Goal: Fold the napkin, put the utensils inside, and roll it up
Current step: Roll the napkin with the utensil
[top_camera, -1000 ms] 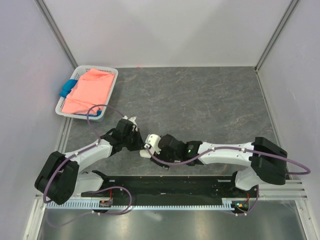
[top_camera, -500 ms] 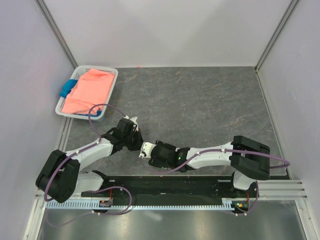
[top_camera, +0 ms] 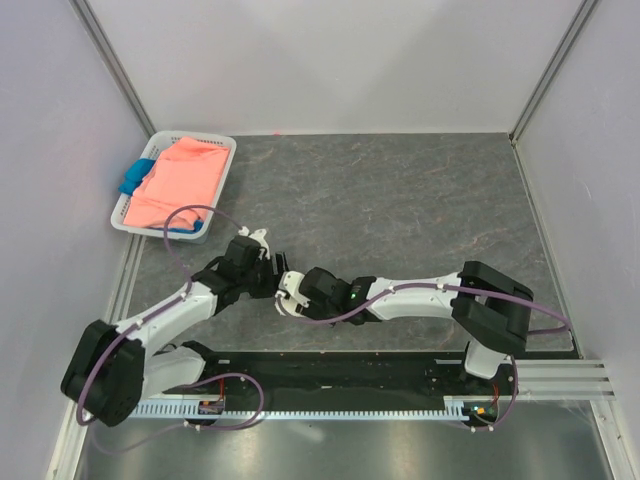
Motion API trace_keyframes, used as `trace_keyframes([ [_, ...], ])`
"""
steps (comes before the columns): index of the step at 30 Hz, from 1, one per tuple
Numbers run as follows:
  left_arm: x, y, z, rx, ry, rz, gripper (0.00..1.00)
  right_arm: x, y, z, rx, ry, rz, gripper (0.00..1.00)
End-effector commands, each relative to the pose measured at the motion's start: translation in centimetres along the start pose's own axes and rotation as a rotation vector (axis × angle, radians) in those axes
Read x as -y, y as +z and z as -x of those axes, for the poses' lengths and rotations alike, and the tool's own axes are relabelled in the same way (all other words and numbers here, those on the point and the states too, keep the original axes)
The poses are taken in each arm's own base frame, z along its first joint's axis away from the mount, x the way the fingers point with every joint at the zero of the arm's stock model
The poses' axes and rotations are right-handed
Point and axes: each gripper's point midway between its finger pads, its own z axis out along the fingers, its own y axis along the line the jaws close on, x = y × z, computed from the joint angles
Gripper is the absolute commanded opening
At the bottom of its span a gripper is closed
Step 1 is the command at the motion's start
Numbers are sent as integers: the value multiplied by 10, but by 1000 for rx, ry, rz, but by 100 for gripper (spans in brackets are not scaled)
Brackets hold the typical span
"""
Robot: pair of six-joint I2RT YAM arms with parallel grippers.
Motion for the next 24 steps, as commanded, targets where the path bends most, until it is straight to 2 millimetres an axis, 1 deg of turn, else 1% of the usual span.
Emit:
trace_keyframes([
  [1,-4,-22,27,158,-6,52,83,-27,-3,-26,-133,109,187,40],
  [2,-5,-28,28,181,-14,57,85,-24,-4,-25,-133,136,204,38],
  [3,-8,-30,29,193,-20,65,86,-26,-6,-23,-132,166,229,37],
  [4,-9,-32,30,209,-26,72,86,-31,-9,-21,-130,190,282,36],
  [5,-11,-34,28,219,-38,74,86,-25,-9,-21,-134,218,293,36],
  [6,-12,-35,26,223,-46,72,86,-25,-11,-19,-141,263,322,35],
  [7,-13,-35,24,225,-52,69,86,-25,-10,-20,-153,288,342,35],
  [8,-16,-34,19,220,-57,74,86,-22,-11,-20,-154,324,378,34],
  [9,-14,-37,20,237,-56,58,86,-20,-11,-19,-162,345,389,34],
  [11,-12,-38,16,237,-39,26,85,-18,-8,-23,-185,401,423,34],
  [12,0,-41,19,257,-25,-37,85,-16,-7,-22,-189,422,431,34],
  [13,1,-41,14,256,-17,-64,84,-18,-4,-25,-207,446,446,33],
  [15,14,-43,11,259,-4,-146,82,-16,-4,-22,-208,486,483,33],
  [16,17,-45,11,282,3,-180,82,-18,-1,-25,-221,502,502,33],
  [17,18,-45,9,286,5,-194,81,-15,0,-25,-223,526,517,33],
  [18,19,-45,8,287,9,-203,81,-18,0,-22,-218,544,556,33],
  [22,18,-41,0,274,15,-223,78,-17,7,-29,-248,606,619,34],
  [24,17,-37,-1,268,15,-223,75,-14,8,-27,-239,624,641,34],
])
